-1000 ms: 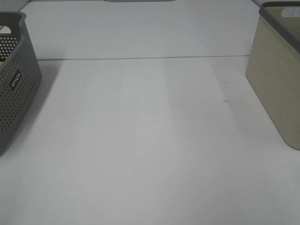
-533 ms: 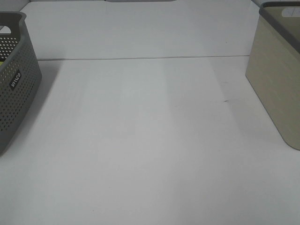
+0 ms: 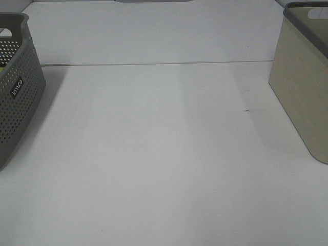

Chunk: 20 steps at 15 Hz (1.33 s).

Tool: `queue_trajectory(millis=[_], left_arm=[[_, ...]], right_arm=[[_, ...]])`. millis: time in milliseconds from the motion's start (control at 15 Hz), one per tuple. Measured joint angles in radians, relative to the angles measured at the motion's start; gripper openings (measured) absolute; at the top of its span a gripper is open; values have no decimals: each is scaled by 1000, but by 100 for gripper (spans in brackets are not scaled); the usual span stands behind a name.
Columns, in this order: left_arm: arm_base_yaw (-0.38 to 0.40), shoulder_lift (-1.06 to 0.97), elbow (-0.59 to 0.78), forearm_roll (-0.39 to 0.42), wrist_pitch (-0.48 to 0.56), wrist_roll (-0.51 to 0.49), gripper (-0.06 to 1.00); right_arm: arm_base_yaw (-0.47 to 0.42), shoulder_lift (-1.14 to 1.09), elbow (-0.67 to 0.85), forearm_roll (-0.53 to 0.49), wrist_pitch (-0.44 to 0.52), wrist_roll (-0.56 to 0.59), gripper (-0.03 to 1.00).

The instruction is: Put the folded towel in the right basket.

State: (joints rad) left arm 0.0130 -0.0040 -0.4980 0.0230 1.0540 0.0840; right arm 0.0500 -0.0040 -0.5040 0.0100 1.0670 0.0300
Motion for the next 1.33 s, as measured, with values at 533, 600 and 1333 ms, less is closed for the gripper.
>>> queue_trajectory(millis=[533,600,1333], left_arm=[[0,0,0,0,0,0,99],[0,0,0,0,0,0,99],[0,0,0,0,0,0,99]], right_arm=[[-61,0,0,8,-4,-8,97],[-73,0,0,8,-4,-9,97],[-76,0,0,8,-6,-9,97]])
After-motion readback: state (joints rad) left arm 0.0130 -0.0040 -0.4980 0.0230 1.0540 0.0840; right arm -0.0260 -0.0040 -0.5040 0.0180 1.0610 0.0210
